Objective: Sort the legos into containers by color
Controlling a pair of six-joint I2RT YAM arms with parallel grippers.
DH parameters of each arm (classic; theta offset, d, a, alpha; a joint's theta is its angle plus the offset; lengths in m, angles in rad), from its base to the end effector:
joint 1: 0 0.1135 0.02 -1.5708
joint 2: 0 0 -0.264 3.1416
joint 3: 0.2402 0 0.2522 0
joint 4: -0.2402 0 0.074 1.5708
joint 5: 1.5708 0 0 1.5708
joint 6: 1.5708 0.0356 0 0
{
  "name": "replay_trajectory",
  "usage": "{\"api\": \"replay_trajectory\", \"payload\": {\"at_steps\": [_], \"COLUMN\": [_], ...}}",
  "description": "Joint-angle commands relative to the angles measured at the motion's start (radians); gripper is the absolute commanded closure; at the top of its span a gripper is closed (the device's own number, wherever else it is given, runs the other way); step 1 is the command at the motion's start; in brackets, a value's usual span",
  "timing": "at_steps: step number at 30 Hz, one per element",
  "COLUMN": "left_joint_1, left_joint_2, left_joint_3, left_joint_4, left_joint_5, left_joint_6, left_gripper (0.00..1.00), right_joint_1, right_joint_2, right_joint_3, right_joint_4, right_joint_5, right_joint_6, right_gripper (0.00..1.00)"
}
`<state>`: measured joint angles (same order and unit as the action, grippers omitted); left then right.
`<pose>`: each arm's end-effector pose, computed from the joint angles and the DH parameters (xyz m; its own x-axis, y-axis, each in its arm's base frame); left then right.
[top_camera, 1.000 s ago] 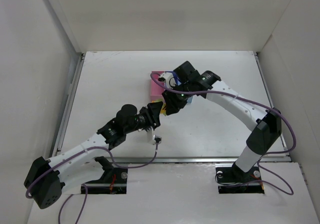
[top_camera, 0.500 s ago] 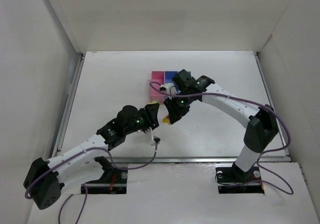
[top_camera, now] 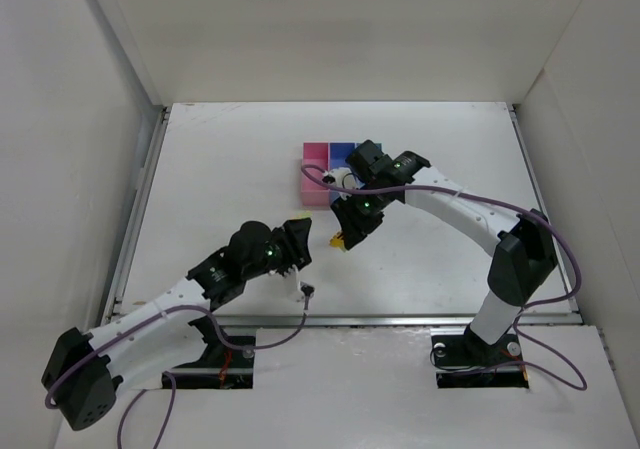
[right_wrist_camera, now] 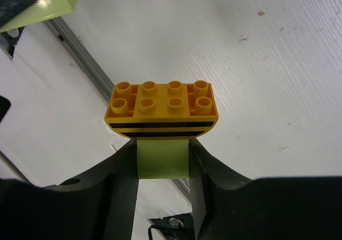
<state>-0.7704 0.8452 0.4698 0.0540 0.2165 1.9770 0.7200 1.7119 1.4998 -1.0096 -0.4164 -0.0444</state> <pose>0.1367 -0.1433 0.2426 0.8488 0.4265 0.3126 -0.1183 -0.4229 0.8984 0.2504 0.2388 0.2818 -0.6744 -0.6455 -0.3586 -0.7377 0.5683 0.3645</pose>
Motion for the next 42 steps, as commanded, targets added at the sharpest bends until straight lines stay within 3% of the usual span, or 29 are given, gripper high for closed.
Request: {"api": "replay_trajectory", "payload": {"at_steps": [1, 7, 12, 13, 14, 15, 16, 19, 21, 26, 28, 29, 33, 39, 42], "left_joint_1": [0.002, 0.002, 0.002, 0.002, 0.002, 0.002, 0.002, 0.002, 0.002, 0.002, 0.002, 0.002, 0.002, 0.002, 0.002], "left_joint_2": [-0.032, -0.100, -0.012, 0.011, 0.053, 0.077, 0.101, 0.219, 0.261, 0.241, 0.256, 0.268, 0.304, 0.313, 0.313], "left_joint_3": [-0.046, -0.125, -0.025, -0.025, -0.051, -0.072, -0.092, -0.120, -0.093, -0.054, -0.043, -0.043, -0.080, -0.109, -0.100], "left_joint_4": [-0.085, -0.048, -0.244, -0.203, -0.144, 0.010, 0.079, 0.223, 0.208, -0.012, -0.051, -0.051, -0.014, -0.002, -0.028], "left_joint_5": [0.047, 0.092, 0.162, 0.144, 0.111, 0.065, -0.033, -0.146, -0.137, 0.068, 0.084, 0.072, -0.008, -0.031, -0.031], "left_joint_6": [-0.129, -0.306, -0.484, -0.547, -0.707, -0.780, -0.825, -0.898, -0.929, -0.929, -0.920, -0.920, -0.900, -0.860, -0.851], "left_gripper": [1.00, 1.00, 1.00, 1.00, 1.00, 1.00, 1.00, 1.00, 1.00, 1.00, 0.93, 0.80, 0.56, 0.54, 0.48], "right_joint_1": [-0.005, -0.014, -0.014, -0.014, -0.014, -0.014, -0.014, -0.014, -0.014, -0.014, -0.014, -0.014, -0.014, -0.014, -0.014], "right_joint_2": [-0.017, -0.017, -0.017, -0.017, -0.008, -0.008, -0.008, -0.008, -0.008, -0.008, -0.008, -0.017, -0.017, -0.017, -0.026], "right_joint_3": [0.016, 0.016, 0.016, 0.016, 0.025, 0.025, 0.025, 0.034, 0.034, 0.025, 0.025, 0.016, 0.016, 0.007, 0.007], "right_joint_4": [0.016, 0.037, 0.037, 0.037, 0.037, 0.037, 0.037, 0.037, 0.037, 0.037, 0.037, 0.046, 0.046, 0.046, 0.046], "right_joint_5": [0.024, 0.033, 0.033, 0.033, 0.033, 0.033, 0.033, 0.033, 0.033, 0.042, 0.042, 0.042, 0.053, 0.062, 0.062], "right_joint_6": [0.018, 0.028, 0.028, 0.028, 0.028, 0.028, 0.028, 0.028, 0.028, 0.037, 0.037, 0.037, 0.037, 0.037, 0.046], "right_gripper": [1.00, 1.00, 1.00, 1.00, 1.00, 1.00, 1.00, 1.00, 1.00, 1.00, 1.00, 1.00, 1.00, 1.00, 1.00]}}
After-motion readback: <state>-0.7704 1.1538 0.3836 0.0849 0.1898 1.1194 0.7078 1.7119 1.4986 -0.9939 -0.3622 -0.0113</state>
